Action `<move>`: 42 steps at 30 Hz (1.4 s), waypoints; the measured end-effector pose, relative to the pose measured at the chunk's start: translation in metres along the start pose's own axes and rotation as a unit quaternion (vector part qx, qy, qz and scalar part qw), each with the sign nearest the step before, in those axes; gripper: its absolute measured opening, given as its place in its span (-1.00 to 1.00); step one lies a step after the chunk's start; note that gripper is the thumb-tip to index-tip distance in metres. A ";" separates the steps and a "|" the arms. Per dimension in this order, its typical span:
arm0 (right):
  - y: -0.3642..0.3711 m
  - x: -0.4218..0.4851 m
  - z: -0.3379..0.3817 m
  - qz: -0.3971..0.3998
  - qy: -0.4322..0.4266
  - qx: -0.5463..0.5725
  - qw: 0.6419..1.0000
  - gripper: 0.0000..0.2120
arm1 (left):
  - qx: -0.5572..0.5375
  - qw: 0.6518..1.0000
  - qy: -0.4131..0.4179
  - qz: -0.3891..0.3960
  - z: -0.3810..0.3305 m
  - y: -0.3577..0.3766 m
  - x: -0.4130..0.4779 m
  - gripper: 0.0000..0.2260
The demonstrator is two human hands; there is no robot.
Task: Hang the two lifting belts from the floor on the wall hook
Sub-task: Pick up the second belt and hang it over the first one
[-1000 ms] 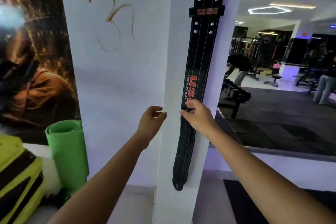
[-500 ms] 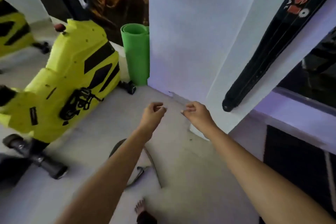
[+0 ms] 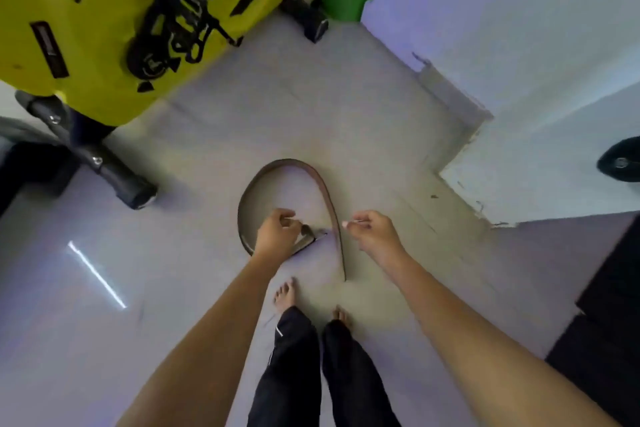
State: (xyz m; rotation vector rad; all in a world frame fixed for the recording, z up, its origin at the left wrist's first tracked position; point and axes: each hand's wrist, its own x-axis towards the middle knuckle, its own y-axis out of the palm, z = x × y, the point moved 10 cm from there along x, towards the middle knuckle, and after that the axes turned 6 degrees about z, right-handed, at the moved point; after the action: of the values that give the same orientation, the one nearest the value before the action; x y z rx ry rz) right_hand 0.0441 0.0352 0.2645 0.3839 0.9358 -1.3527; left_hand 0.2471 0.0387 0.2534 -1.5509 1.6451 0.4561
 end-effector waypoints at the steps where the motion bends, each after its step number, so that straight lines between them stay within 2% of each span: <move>1: 0.015 0.025 -0.021 0.006 0.011 0.006 1.000 -0.79 | 0.005 1.000 -0.018 0.001 0.027 0.006 0.021 -0.73; 5: 0.076 0.123 -0.114 0.019 0.061 0.074 0.995 -0.86 | 0.046 0.997 -0.069 0.009 0.129 0.037 0.107 -0.70; 9: 0.130 0.203 -0.213 0.023 0.105 0.154 0.982 -0.96 | 0.125 0.989 -0.070 0.027 0.212 0.078 0.189 -0.68; 12: 0.154 0.243 -0.272 0.014 0.131 0.175 0.976 -0.86 | 0.212 0.975 -0.033 0.064 0.256 0.110 0.236 -0.60; 16: 0.164 0.288 -0.311 0.013 0.123 0.182 0.975 -0.76 | 0.333 0.939 -0.014 0.085 0.288 0.134 0.282 -0.55; 22: 0.163 0.310 -0.309 0.040 0.111 0.185 0.976 -0.79 | 0.326 0.944 0.027 0.054 0.285 0.134 0.291 -0.66; 26: 0.150 0.278 -0.276 0.042 0.106 0.232 0.966 -0.77 | 0.276 0.957 0.068 0.064 0.238 0.126 0.255 -0.70; 31: 0.114 0.197 -0.206 0.048 0.108 0.334 0.935 -0.93 | 0.201 0.966 0.137 0.091 0.129 0.109 0.170 -0.78; 34: 0.071 0.139 -0.135 0.035 0.069 0.353 0.933 -0.72 | 0.171 0.964 0.165 0.116 0.048 0.095 0.115 -0.79; 38: -0.010 0.054 -0.015 -0.002 -0.024 0.373 0.927 -0.97 | 0.091 0.969 0.196 0.119 -0.077 0.070 0.031 -0.82; 40: -0.054 0.011 0.041 -0.024 -0.071 0.381 0.922 -0.89 | 0.067 0.964 0.226 0.126 -0.141 0.063 -0.011 -0.81; 42: -0.096 -0.034 0.093 -0.045 -0.120 0.387 0.913 -0.91 | 0.043 0.958 0.242 0.146 -0.199 0.060 -0.049 -0.81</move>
State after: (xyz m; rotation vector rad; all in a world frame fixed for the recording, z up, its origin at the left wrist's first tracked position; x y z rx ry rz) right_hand -0.0115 -0.0313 0.3713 0.7556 0.1752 -1.7827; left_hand 0.1252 -0.0643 0.3948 -1.4304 2.2570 0.1524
